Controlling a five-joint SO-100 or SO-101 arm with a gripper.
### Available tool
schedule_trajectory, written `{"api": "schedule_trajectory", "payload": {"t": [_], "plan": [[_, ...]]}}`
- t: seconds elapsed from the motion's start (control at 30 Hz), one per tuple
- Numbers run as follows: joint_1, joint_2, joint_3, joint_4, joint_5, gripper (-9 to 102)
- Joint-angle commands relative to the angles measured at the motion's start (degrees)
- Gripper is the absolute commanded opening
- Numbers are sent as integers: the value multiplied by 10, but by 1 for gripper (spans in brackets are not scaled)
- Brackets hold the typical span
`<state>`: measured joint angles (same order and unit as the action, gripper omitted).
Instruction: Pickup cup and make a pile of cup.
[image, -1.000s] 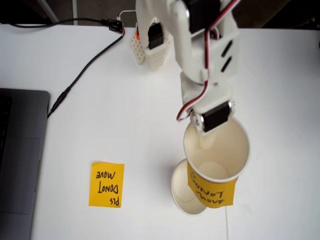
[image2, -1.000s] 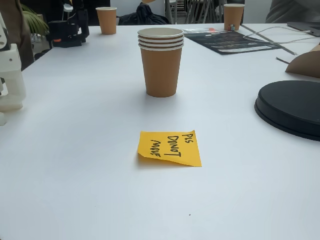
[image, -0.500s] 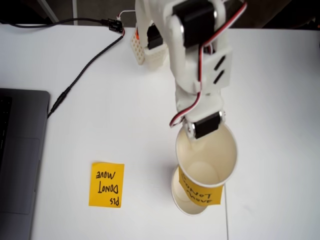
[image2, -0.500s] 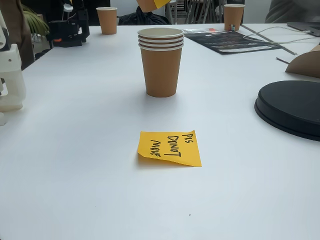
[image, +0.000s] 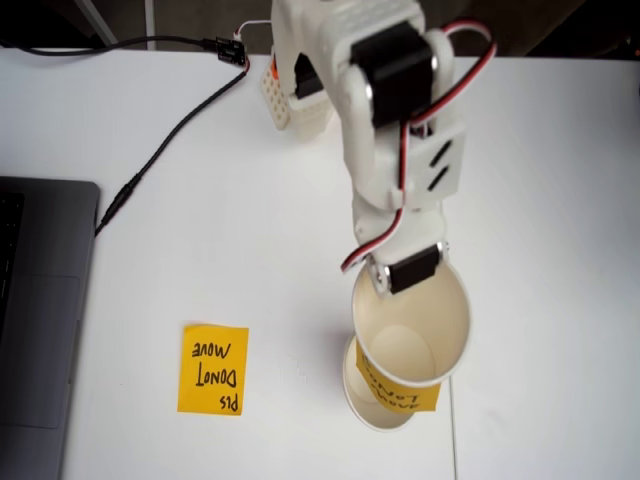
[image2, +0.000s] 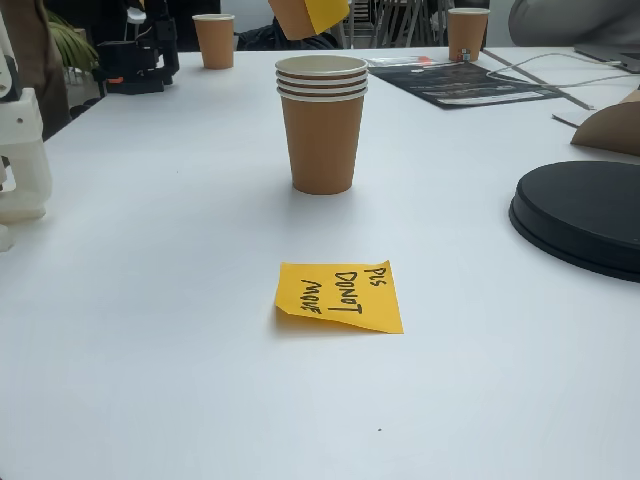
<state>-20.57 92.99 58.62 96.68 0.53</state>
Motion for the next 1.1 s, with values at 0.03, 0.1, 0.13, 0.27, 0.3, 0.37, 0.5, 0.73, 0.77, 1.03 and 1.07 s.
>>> {"api": "schedule_trajectory", "payload": {"t": [0.03, 0.1, 0.13, 0.27, 0.3, 0.37, 0.5, 0.73, 0.77, 1.03, 1.07], "plan": [[5, 5, -5, 3, 4, -7], [5, 4, -4, 3, 4, -7], [5, 4, -4, 3, 4, -7], [5, -6, -4, 4, 4, -7], [5, -7, -4, 4, 4, -7], [5, -8, -4, 4, 4, -7], [5, -11, -3, 4, 4, -7], [5, -11, -3, 5, 4, -7], [7, -11, -3, 5, 4, -7], [29, -11, -3, 28, 4, -7], [29, -11, -3, 26, 4, -7]]}}
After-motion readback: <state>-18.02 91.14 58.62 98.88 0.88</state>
